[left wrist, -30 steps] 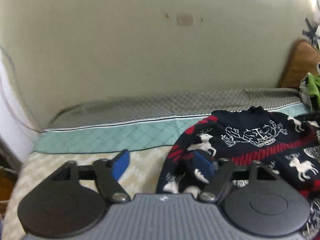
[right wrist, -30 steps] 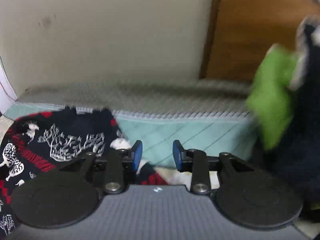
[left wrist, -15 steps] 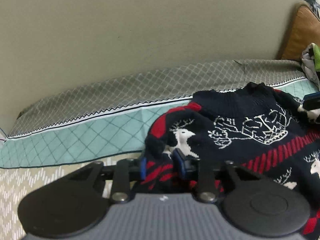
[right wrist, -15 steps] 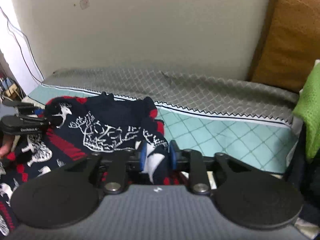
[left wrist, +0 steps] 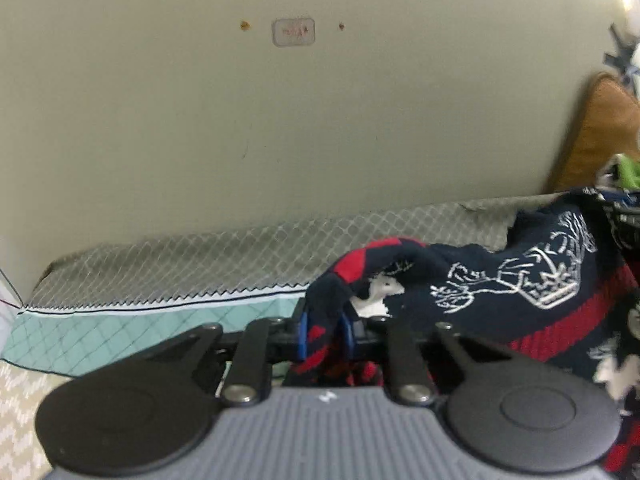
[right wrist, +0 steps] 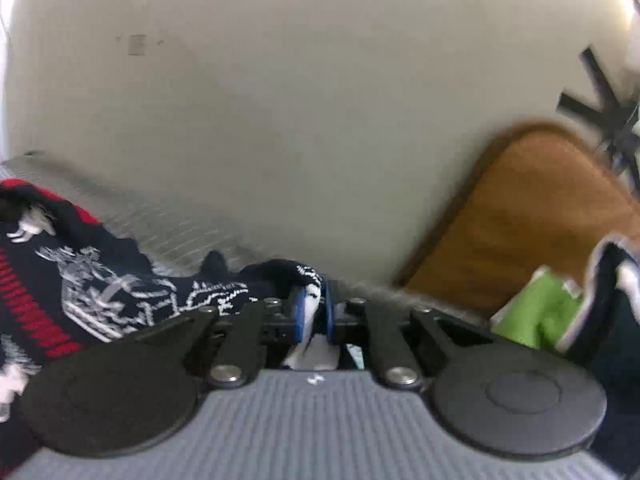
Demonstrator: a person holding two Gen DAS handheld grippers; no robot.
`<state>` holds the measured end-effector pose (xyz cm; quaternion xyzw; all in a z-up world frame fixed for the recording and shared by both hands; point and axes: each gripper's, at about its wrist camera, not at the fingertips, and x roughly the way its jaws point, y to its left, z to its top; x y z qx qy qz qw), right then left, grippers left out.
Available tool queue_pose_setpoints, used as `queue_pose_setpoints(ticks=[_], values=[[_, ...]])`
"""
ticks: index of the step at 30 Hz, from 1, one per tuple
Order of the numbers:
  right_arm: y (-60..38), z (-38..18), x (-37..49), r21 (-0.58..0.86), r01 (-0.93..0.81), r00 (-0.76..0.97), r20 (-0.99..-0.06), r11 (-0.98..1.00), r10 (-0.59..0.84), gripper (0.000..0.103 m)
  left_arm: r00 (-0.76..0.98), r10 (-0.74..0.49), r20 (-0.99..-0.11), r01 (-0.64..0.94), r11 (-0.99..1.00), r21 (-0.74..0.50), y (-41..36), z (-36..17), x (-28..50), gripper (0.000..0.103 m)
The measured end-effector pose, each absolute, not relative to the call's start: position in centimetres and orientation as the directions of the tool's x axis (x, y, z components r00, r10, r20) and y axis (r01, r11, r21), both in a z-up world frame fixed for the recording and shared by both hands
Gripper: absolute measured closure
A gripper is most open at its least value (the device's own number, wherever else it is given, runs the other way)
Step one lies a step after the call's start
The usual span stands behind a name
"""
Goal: Fold small clothes
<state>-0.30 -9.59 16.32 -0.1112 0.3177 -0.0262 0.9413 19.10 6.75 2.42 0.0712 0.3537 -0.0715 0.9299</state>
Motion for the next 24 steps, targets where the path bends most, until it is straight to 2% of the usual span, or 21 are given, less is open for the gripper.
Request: queue_pose_setpoints(ticks=[2,3,6,8,11,15,18,21,24], values=[[-9.1,12.9,1.2,-0.284,-0.008,0.739,-0.648,0.959,-0.186,0.084,0.689,-0.009,-0.725,0.17,0.974,0.15,5.3,-0.2,20.8,0.082],[-9.1,11.2,1.7,-0.297,-0.01,0.699,-0.685,0.955,-0.206,0.07,0.656,0.018,-0.754,0.161,0.973,0.164,5.1,-1.5,21.3,0.077],[-9.2,11.0,0.2,-0.287,0.009,0.73,-0.653,0.958,-0.202,0.056,0.685,0.023,-0.728,0.153,0.973,0.174,5.9,-0.8,20.1,0.067],[-9.7,12.7,-1.3,-0.237,0.017,0.761,-0.627,0.971,-0.167,0.056,0.702,0.003,-0.712,0.153,0.976,0.155,7.7,1.0,18.4,0.058],[-10.3,15.5,-3.3,-0.097,-0.025,0.786,-0.616,0.995,-0.04,0.056,0.754,0.028,-0.656,0.104,0.981,0.162,11.3,4.4,13.6,0.059],[-9.1,17.3,-5.8,0.106,-0.192,0.754,-0.621,0.976,0.216,0.056,0.801,0.074,-0.594,0.014,0.99,0.143,15.9,7.7,5.5,0.056],[-4.4,17.6,-7.5,0.192,-0.388,0.666,-0.617,0.902,0.418,0.056,0.826,0.154,-0.542,-0.089,0.985,0.145,19.0,9.0,-1.2,0.052],[3.0,17.7,-10.2,0.151,-0.644,0.536,-0.61,0.75,0.583,0.056,0.832,0.241,-0.5,-0.194,0.97,0.146,21.4,9.7,-6.5,0.049],[10.7,16.8,-12.7,-0.001,-0.837,0.419,-0.645,0.548,0.639,0.054,0.828,0.284,-0.484,-0.256,0.959,0.124,22.1,9.7,-10.4,0.049]])
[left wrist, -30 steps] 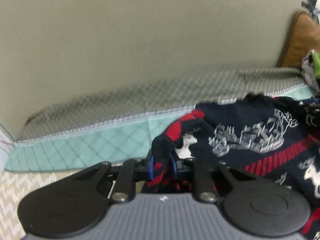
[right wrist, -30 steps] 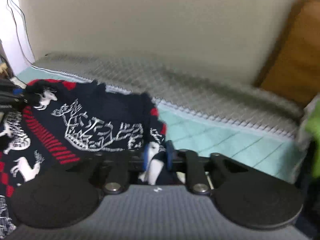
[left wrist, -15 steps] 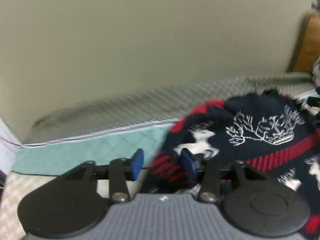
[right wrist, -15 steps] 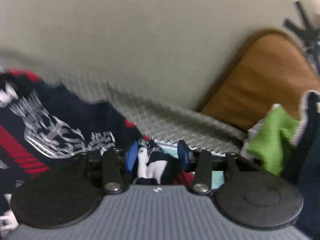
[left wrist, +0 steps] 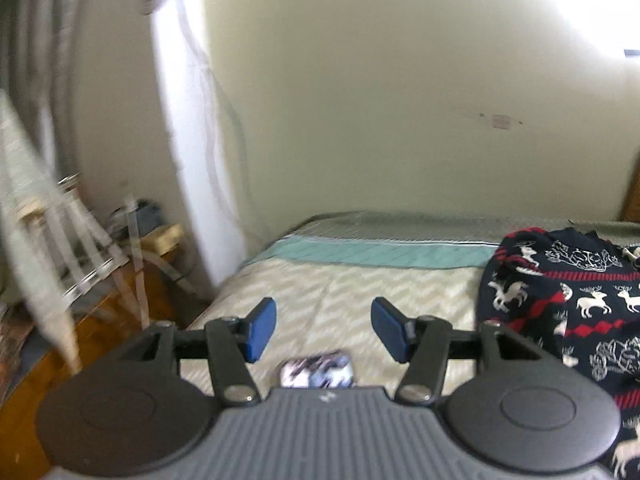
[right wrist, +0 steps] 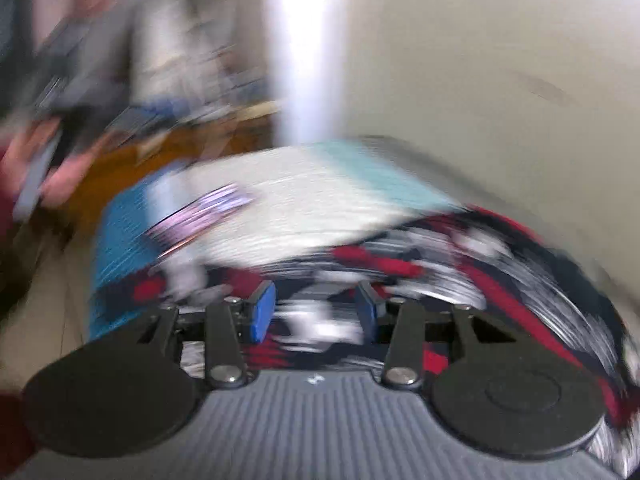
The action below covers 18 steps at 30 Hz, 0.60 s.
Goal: Fold small clothes
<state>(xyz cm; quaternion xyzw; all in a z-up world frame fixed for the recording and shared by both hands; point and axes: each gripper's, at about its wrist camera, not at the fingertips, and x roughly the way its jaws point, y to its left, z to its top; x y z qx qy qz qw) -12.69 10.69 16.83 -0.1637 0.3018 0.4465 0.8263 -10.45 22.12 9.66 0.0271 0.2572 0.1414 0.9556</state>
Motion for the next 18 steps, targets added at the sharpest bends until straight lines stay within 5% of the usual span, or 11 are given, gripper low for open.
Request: queue_pose_setpoints(ticks=[4,6,8,10,14,18], values=[[18.3,13.3,-14.2,-0.238,-0.901,0.42,-0.689,0.364,0.591,0.028,0.831,0.309,-0.463,-0.283,0.951,0.126,22.6,9.4,-13.7,0.049],[20.9,11.3,-13.0,-0.304,-0.9,0.432,-0.716,0.313,0.548,0.027,0.845,0.313,-0.434,-0.284,0.95,0.132,23.1,9.6,-15.4,0.046],[22.6,9.5,-11.5,-0.276,-0.916,0.392,-0.769,0.291,0.506,0.037,0.855,0.325,-0.404,-0.294,0.946,0.139,23.6,9.7,-16.6,0.045],[23.0,10.3,-9.2,-0.186,-0.934,0.329,-0.785,0.306,0.526,0.085,0.858,0.344,-0.381,-0.317,0.939,0.133,24.3,10.0,-17.4,0.045],[23.7,14.7,-6.0,-0.081,-0.877,0.396,-0.681,0.474,0.616,0.09,0.853,0.394,-0.344,-0.388,0.917,0.088,26.6,11.1,-18.1,0.045],[18.3,22.4,-0.6,0.181,-0.716,0.571,-0.404,0.674,0.715,0.091,0.837,0.404,-0.371,-0.428,0.904,0.018,28.0,11.2,-16.6,0.046]])
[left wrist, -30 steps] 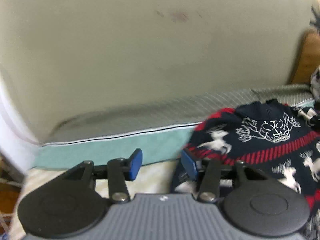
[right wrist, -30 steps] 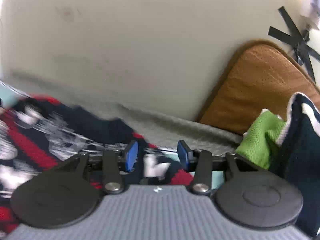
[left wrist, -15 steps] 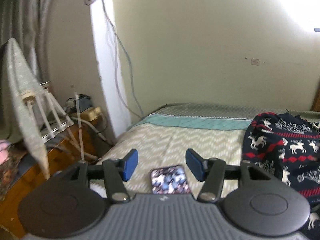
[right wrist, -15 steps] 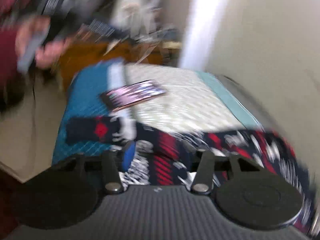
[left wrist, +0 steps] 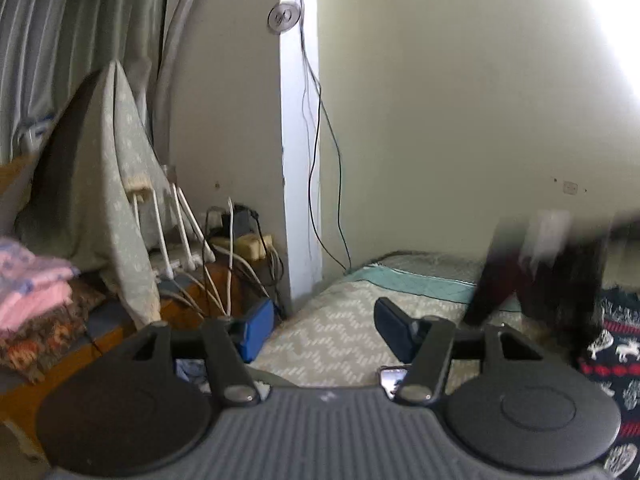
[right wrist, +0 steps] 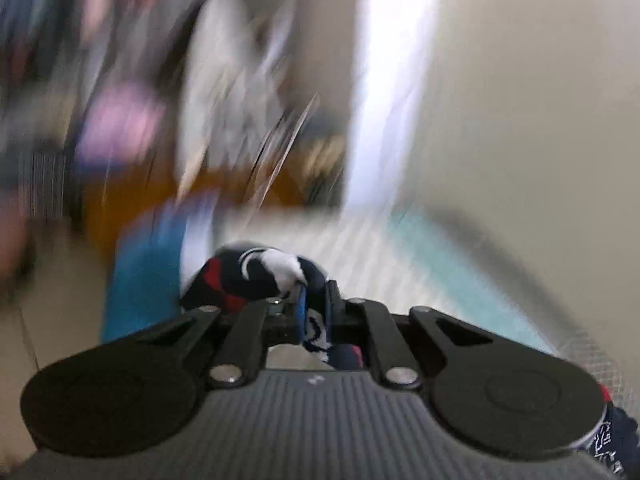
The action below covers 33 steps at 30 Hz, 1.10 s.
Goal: Fold small clothes
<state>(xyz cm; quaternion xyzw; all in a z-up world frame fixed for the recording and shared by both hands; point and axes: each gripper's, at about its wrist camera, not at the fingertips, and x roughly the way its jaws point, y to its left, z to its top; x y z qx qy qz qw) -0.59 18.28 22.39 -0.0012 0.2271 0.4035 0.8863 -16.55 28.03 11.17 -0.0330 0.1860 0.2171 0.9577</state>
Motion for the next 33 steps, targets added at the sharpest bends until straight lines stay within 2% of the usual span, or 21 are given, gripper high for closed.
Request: queue_pose_setpoints(ticks=[2,3,6,8,11,13,15,17,18,19,20,22,24,26,29,33], values=[[13.0,24.5,1.5,0.308,-0.597,0.689,-0.277,0.741,0.67,0.091,0.847,0.361,-0.39,-0.396,0.918,-0.011,27.8,10.8,-15.2,0.046],[10.2,24.8,2.4,0.358,-0.528,0.742,-0.247,0.77,0.623,0.091,0.855,0.335,-0.396,-0.371,0.929,-0.016,27.4,10.6,-14.4,0.046],[2.7,22.8,2.7,0.443,-0.323,0.851,-0.25,0.836,0.461,0.091,0.877,0.247,-0.411,-0.275,0.961,-0.008,25.2,10.1,-11.1,0.045],[-1.6,19.9,2.1,0.473,-0.191,0.886,-0.294,0.86,0.358,0.091,0.891,0.171,-0.422,-0.189,0.982,-0.003,23.0,9.7,-8.1,0.045],[-6.5,14.2,-1.6,0.488,0.041,0.888,-0.418,0.872,0.192,0.089,0.892,0.055,-0.45,-0.056,0.998,0.011,19.1,8.8,-2.7,0.045],[-8.5,10.8,-4.4,0.468,0.156,0.865,-0.49,0.87,0.108,0.088,0.869,-0.037,-0.494,0.043,0.999,0.001,16.3,7.6,1.6,0.044],[-9.8,8.0,-6.6,0.468,0.225,0.829,-0.552,0.855,0.084,0.088,0.822,-0.12,-0.557,0.124,0.992,-0.03,13.8,6.0,6.2,0.044],[-11.3,6.2,-8.4,0.504,0.254,0.8,-0.589,0.825,0.113,0.086,0.752,-0.208,-0.626,0.183,0.977,-0.105,11.9,4.1,10.7,0.042],[-11.5,5.9,-8.9,0.521,0.267,0.789,-0.602,0.811,0.127,0.079,0.716,-0.243,-0.655,0.195,0.97,-0.147,11.2,3.3,12.4,0.039],[-11.9,5.8,-9.7,0.531,0.274,0.787,-0.603,0.802,0.131,0.066,0.678,-0.281,-0.679,0.201,0.96,-0.196,10.7,2.3,14.1,0.038],[-12.3,6.0,-10.5,0.522,0.279,0.794,-0.597,0.806,0.112,0.063,0.649,-0.315,-0.692,0.202,0.949,-0.242,10.2,1.5,15.6,0.038],[-13.5,7.6,-11.3,0.441,0.279,0.814,-0.58,0.853,0.033,0.062,0.626,-0.329,-0.707,0.192,0.944,-0.269,9.3,0.0,17.4,0.045],[-13.6,8.5,-11.4,0.344,0.273,0.83,-0.557,0.899,-0.038,0.062,0.617,-0.332,-0.713,0.195,0.943,-0.27,8.1,-1.0,18.4,0.081],[-15.1,9.1,-10.3,0.315,0.243,0.833,-0.552,0.917,-0.031,0.062,0.637,-0.325,-0.699,0.194,0.945,-0.263,7.8,-1.2,18.6,0.085],[-15.8,9.2,-7.5,0.289,0.228,0.837,-0.547,0.93,-0.036,0.062,0.684,-0.317,-0.657,0.197,0.948,-0.251,8.1,-0.7,17.7,0.086],[-14.2,8.9,-2.5,0.177,0.12,0.788,-0.616,0.977,0.015,0.062,0.723,-0.295,-0.625,0.158,0.951,-0.266,9.2,-0.2,17.1,0.086]])
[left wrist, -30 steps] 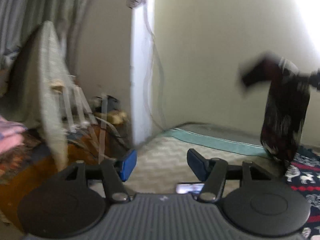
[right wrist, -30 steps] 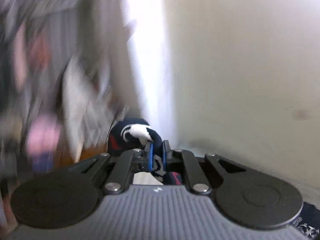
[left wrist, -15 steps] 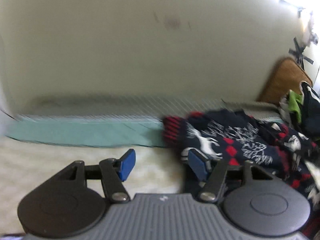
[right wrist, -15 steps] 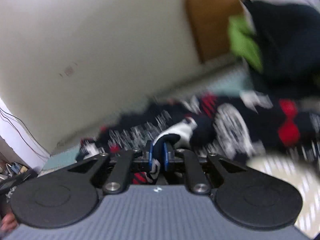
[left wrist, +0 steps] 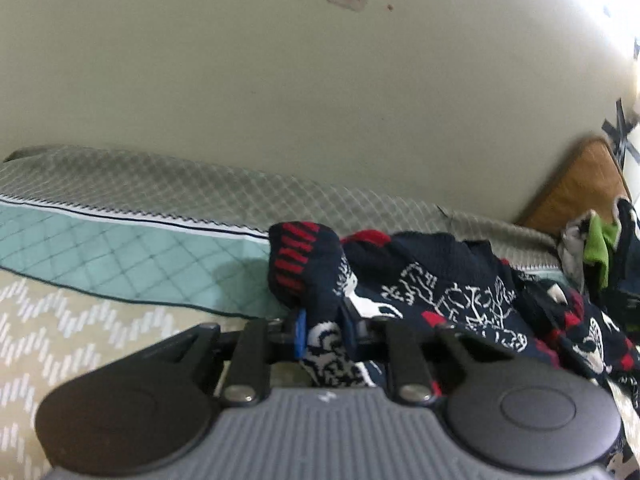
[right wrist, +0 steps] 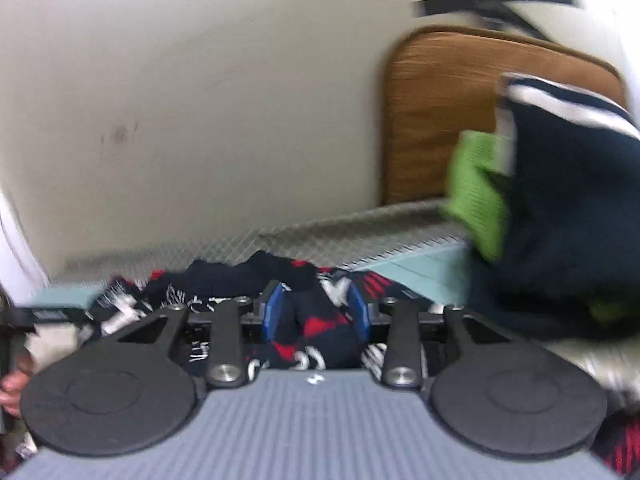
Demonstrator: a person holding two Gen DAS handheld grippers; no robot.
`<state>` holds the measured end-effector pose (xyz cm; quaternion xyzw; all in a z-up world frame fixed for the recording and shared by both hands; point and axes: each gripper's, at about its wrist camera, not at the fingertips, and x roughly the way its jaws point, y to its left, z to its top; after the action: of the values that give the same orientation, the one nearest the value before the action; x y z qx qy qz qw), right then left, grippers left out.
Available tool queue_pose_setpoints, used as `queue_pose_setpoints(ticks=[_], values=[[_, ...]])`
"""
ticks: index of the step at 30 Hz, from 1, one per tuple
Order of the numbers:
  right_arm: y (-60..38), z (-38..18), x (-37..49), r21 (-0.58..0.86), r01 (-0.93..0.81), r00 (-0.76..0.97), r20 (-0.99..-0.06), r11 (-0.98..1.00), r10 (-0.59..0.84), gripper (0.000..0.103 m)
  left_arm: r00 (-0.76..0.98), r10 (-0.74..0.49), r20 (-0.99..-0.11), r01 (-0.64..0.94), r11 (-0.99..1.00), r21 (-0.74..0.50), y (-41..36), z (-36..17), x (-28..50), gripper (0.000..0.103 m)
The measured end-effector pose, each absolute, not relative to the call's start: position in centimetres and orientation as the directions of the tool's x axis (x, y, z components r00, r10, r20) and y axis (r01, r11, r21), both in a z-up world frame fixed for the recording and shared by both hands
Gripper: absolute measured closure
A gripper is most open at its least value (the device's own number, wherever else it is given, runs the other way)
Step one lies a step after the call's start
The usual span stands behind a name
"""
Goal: Fold small clothes
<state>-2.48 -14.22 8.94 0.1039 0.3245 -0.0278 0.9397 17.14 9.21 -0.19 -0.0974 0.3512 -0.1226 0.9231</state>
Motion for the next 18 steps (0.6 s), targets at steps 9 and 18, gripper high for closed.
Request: queue_pose_setpoints(ticks=[9,18], values=[[-11.6,5.6,4.5,-0.039,0.099,0.634,-0.768,0.994,-0.093,0.096,0.729,-0.318,-0.606,0.15,0.938,-0.312,10.2,-0.4,17.2,0.087],[-21.5,11.6,-6.4,0.306,0.287,0.925,-0.336,0.908,-0.179,0.096,0.784,-0.299,-0.544,0.117,0.931,-0.345,10.6,0.2,17.3,0.086]])
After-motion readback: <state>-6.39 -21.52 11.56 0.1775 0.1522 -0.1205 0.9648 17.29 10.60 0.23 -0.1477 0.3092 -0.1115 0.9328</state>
